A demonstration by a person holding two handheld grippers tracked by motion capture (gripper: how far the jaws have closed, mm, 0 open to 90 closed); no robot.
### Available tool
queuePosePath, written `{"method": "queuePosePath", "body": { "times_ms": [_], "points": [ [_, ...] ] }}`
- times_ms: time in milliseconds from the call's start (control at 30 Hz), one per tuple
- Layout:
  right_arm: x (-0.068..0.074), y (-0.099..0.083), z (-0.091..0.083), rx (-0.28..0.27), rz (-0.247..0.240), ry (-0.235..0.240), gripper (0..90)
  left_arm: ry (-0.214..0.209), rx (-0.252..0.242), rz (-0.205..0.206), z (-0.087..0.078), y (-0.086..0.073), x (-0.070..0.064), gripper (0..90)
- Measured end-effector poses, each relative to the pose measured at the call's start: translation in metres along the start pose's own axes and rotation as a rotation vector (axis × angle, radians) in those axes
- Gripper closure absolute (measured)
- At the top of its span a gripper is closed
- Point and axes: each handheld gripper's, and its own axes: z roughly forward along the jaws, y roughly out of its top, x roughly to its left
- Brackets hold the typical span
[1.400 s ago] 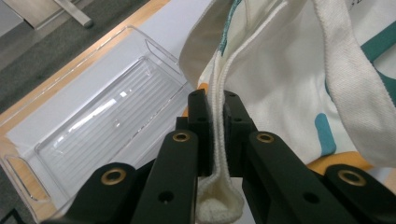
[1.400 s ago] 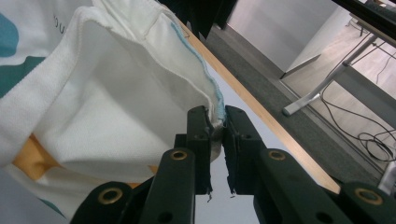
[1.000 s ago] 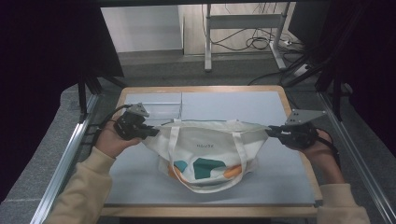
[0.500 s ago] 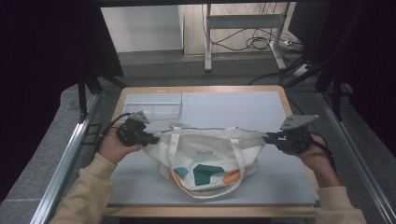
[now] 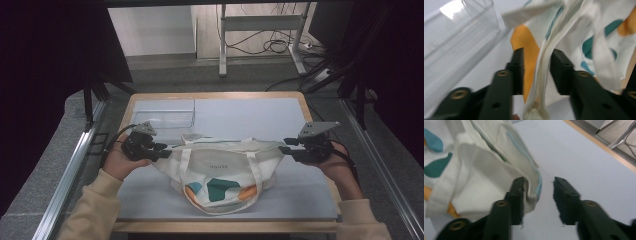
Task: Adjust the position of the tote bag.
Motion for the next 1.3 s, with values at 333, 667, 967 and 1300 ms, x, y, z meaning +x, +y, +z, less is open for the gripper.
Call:
{"method": "queuePosePath", "body": {
  "times_ms": [333,667,967,1300],
  "points": [
    [0.017,0.033,-0.001,-0.096,0.036,0.011,37.5,0.025,-0.082,0.002,-0.011,0.007,-0.01,45.1],
    [0.033,0.051,0.021,-0.082,0.038,0.075,36.4,0.002,-0.119,-0.03,-0.007,0.005,-0.012,37.6],
    [0.045,0.054,0.035,-0.077,0.046,0.109,36.0,0.051,-0.098,-0.004,-0.011,0.006,-0.017,37.1],
    [0.057,0.063,0.043,-0.095,0.018,0.154,35.1,0.055,-0.104,0.01,-0.011,0.015,-0.018,37.3]
  ]
}}
